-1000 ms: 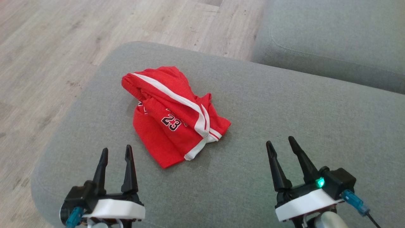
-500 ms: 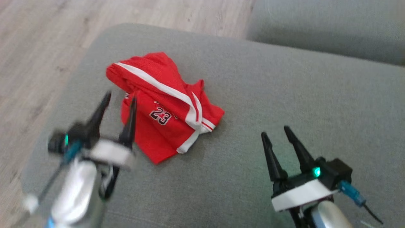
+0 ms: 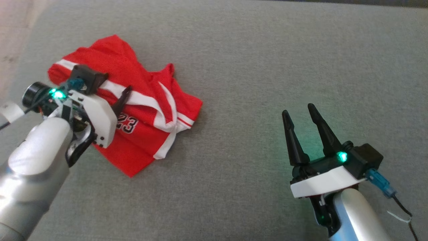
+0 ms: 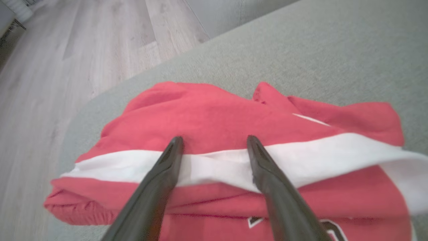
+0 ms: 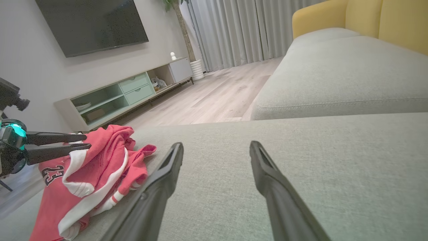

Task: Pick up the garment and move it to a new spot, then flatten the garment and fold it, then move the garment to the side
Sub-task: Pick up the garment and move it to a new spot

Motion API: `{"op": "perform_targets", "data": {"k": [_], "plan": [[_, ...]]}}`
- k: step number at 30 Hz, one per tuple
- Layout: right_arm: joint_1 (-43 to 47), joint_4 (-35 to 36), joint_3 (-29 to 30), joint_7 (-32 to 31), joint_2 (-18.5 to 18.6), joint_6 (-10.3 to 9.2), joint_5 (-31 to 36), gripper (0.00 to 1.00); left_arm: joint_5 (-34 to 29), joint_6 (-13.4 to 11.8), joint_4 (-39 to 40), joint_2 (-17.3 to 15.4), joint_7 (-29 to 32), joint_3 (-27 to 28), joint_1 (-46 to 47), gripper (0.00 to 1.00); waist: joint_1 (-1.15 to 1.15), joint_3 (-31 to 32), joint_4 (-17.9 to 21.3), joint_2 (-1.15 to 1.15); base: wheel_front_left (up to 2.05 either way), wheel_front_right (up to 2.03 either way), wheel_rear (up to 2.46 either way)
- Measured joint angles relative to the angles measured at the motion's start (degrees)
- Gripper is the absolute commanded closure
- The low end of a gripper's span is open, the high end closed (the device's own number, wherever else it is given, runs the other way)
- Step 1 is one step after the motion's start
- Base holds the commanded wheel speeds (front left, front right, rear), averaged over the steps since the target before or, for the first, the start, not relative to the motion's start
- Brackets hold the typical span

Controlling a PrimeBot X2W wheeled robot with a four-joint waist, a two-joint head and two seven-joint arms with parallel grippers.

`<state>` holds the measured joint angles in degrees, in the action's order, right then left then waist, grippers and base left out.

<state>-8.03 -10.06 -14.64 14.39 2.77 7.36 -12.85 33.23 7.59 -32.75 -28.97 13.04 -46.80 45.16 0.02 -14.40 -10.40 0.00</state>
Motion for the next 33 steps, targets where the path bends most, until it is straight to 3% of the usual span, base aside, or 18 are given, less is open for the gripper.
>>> {"op": "perform_targets", "data": {"k": [7,8,9,12,18,20,26,33], "plan": [[-0.4,0.1,0.2,0.0,0.0,0.00,0.0,0.00,6.3,0.0,-4.2,-1.1,3.8,-4.9,2.1,0.00,-0.01,-1.4,2.2,0.00,0.00,0.00,0.00],[-0.5,0.1,0.2,0.0,0.0,0.00,0.0,0.00,7.0,0.0,-4.3,-1.2,4.1,-5.6,2.2,0.64,-0.01,-1.3,2.3,0.00,0.00,0.00,0.00],[-0.6,0.1,0.2,0.0,0.0,0.00,0.0,0.00,7.5,0.0,-4.4,-1.3,4.0,-6.5,2.4,1.00,-0.01,-1.2,2.4,0.00,0.00,0.00,0.00],[-0.7,0.0,0.2,0.0,0.0,0.00,0.0,0.00,8.2,0.0,-4.5,-1.7,1.3,-7.5,2.9,1.00,-0.02,-0.6,2.5,0.00,0.00,0.00,0.00],[-0.6,-0.6,0.2,0.0,0.0,0.00,0.0,0.00,8.2,-0.2,-5.8,-1.4,-11.3,-5.0,4.8,1.00,-0.02,1.9,2.7,0.00,0.00,0.00,0.00],[-0.4,-0.8,0.2,0.0,0.0,0.00,0.0,0.00,8.2,-1.4,-4.9,-0.9,-15.3,-3.9,5.5,1.00,-0.02,3.1,2.8,0.00,0.00,0.00,0.00],[2.4,-1.3,0.3,0.0,0.0,0.00,-0.2,0.00,8.4,-5.2,2.3,-0.1,-22.9,-0.4,5.7,1.00,-0.02,6.9,2.7,0.00,0.00,0.00,0.00],[3.9,-1.4,0.2,0.0,0.0,0.00,-0.8,0.00,10.0,-8.9,16.6,-0.8,-23.5,1.3,4.4,1.00,-0.03,10.1,2.8,0.00,0.00,0.00,0.00]]}}
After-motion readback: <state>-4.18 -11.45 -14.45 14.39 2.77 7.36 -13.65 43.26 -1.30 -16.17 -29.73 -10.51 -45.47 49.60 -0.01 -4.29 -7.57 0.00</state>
